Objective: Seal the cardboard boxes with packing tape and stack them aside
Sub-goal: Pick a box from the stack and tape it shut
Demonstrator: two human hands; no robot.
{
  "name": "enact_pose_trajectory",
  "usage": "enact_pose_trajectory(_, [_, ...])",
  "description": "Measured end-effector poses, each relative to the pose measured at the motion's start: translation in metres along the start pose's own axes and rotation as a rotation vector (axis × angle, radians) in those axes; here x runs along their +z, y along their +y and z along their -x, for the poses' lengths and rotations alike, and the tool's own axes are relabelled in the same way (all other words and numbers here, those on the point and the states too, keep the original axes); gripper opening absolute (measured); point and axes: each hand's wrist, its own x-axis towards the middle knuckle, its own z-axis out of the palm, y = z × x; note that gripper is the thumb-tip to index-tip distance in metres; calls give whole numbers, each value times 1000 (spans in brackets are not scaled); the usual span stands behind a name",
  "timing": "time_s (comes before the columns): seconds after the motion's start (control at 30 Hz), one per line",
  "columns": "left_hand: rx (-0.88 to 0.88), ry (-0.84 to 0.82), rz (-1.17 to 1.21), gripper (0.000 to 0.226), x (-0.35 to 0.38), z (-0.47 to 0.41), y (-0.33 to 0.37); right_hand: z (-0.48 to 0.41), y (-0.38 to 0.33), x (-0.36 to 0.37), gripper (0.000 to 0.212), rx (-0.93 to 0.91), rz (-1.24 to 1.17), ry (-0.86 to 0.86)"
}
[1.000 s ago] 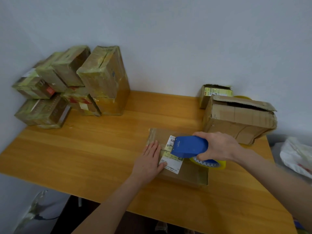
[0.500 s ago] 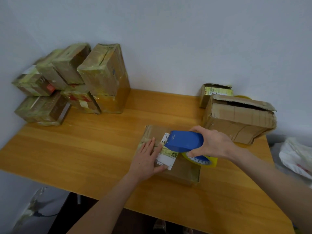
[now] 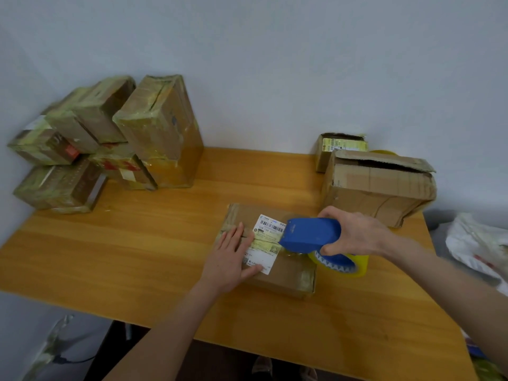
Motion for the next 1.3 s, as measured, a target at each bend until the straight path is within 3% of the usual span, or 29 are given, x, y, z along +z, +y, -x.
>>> enact_pose_trajectory(0.2, [-66, -9, -14, 108, -14, -5, 1, -9, -17, 10, 70, -8, 26, 85])
enact_pose_trajectory(0.5, [-7, -14, 24, 81, -1, -11, 34, -9, -20, 3, 75, -14, 81, 24])
enact_pose_trajectory(0.77, [-3, -25, 27, 90, 1, -12, 29, -1, 11, -15, 71, -2, 21, -11])
enact_pose_trajectory(1.03, [37, -44, 30, 94, -1, -12, 22, 4, 33, 19, 74, 49, -89, -96])
enact_pose_trajectory(1.17, [19, -28, 5, 105, -6, -14, 28, 8, 29, 28, 76, 33, 35, -54])
enact_pose_trajectory(1.3, [61, 11, 32, 82, -10, -16, 60, 9, 28, 26, 77, 23, 56, -24])
